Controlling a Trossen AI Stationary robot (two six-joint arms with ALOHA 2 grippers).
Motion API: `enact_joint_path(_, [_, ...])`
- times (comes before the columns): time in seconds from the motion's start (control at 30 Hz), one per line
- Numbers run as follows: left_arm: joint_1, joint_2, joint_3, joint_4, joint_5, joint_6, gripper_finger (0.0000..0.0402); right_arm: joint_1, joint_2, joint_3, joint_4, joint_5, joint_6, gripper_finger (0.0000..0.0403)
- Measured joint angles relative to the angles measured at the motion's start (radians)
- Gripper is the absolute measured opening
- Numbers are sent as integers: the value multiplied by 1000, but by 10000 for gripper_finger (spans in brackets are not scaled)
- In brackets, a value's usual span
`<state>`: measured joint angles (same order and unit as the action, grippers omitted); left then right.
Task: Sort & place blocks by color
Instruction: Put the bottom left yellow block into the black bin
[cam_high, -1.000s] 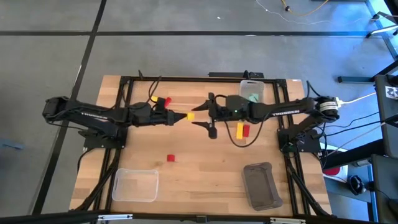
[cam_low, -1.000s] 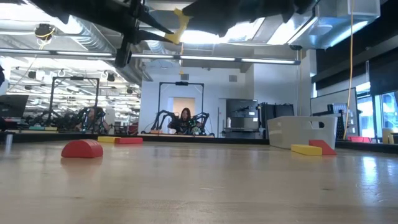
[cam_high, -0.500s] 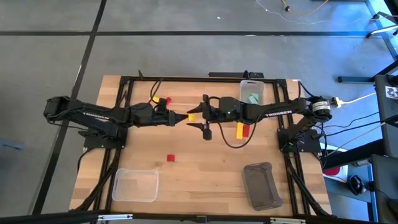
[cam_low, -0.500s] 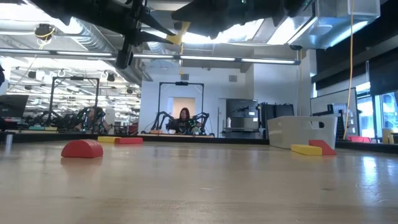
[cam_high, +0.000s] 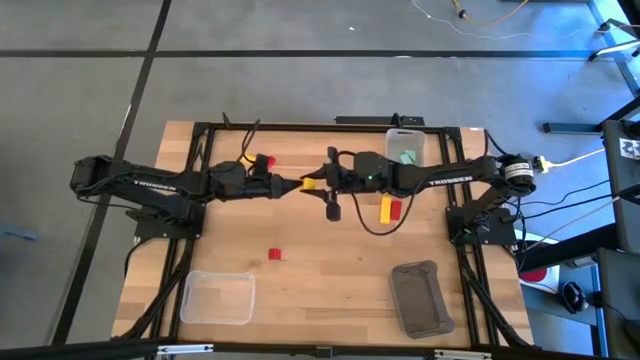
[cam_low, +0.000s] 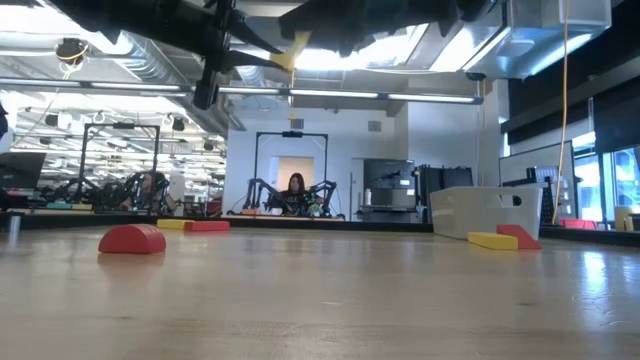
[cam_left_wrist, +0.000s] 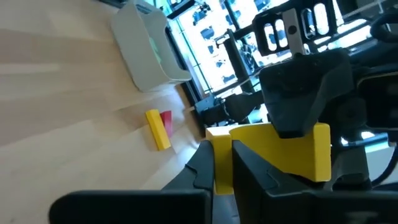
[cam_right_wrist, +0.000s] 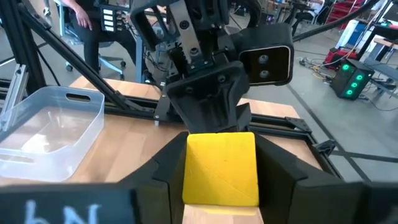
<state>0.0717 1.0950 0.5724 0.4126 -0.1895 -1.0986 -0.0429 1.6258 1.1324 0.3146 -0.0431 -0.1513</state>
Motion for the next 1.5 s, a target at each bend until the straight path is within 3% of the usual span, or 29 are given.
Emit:
enact_joint_path(0.13, [27,0,0,4,29,86,57,0,-26,0,-39,3,12,137])
enact_joint_path(0.37, [107,-104,-2,-73,31,196,126,-7,-146,-2,-341,13,-3,137])
enact_joint_path(0.7, [192,-406,-1,-302,94,421,138,-6,-307,-43,-676,102,72,137])
enact_joint_path(0.83, [136,-503,-4,-370,38,521,138,3,-381,-120,-675,102,149,137])
enact_joint_path(0.93, [74,-545,-47,-333,-4,583,138,13,-435,-187,-608,102,204,137])
enact_joint_path(1.2, [-46,-566,-278,52,-107,615,139,23,-509,-315,-334,103,302,137])
enact_joint_path(1.5, [-54,-565,-288,53,-54,691,139,23,-510,-321,-268,103,301,137])
